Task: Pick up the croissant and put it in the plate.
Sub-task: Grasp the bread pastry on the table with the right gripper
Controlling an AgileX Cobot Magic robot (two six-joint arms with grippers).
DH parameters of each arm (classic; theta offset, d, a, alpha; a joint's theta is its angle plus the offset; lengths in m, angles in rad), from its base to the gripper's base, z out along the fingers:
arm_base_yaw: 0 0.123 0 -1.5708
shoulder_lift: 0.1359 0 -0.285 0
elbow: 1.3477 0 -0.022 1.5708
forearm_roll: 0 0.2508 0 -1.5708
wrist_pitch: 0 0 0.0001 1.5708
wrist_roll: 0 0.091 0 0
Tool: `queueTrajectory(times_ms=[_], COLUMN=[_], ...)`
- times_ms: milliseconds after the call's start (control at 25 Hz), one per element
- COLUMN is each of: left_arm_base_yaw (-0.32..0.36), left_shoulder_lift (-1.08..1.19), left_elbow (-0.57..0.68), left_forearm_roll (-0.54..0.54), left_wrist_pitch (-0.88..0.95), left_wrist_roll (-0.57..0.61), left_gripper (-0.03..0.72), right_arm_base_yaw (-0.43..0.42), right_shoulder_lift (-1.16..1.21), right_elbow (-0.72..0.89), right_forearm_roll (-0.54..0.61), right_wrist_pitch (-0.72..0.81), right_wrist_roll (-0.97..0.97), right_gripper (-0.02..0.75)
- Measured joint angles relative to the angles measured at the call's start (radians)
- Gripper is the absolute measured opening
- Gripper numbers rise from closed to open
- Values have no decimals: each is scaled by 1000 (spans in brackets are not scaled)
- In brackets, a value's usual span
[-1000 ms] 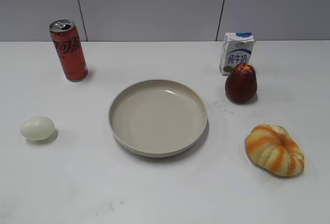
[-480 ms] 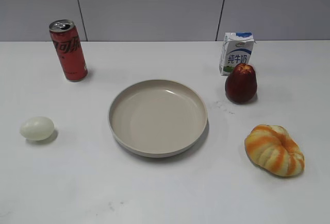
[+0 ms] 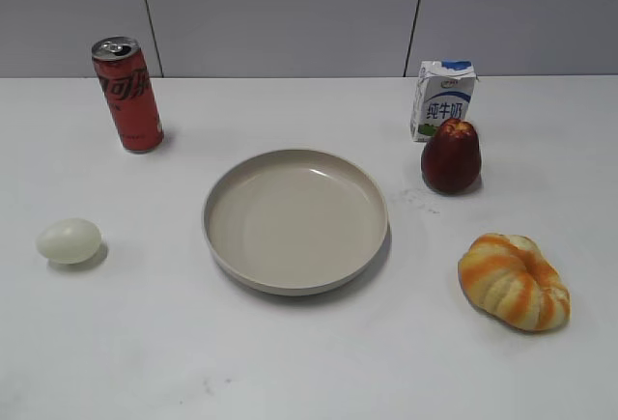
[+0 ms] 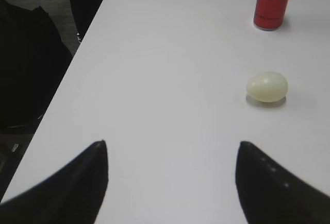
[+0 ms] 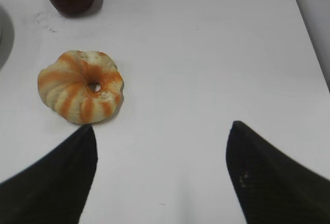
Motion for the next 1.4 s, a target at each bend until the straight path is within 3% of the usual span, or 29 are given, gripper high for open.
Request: queueTrajectory(times_ms=[360,680,840,1160,1400], left_arm_base_yaw=[0,0,0,0,0], left_shoulder_lift=[0,0,0,0,0], left_elbow=[0,0,0,0,0], left_forearm_roll=[0,0,0,0,0], left_wrist_pitch=[0,0,0,0,0], left_wrist_roll=[0,0,0,0,0], left_gripper=[586,586,586,586,586], right_arm_base_yaw=[0,14,79,322,361], right_shoulder_lift=[363,679,811,1002,1140], right_elbow=[-108,-240,-293,-385,-400], right_forearm_roll=[55,268,274,168,132], right_wrist_pitch=[-23,1,18,6,-8], right_wrist_roll=[-5,-173,-192,-113,-66], right_gripper=[589,589,589,589,589])
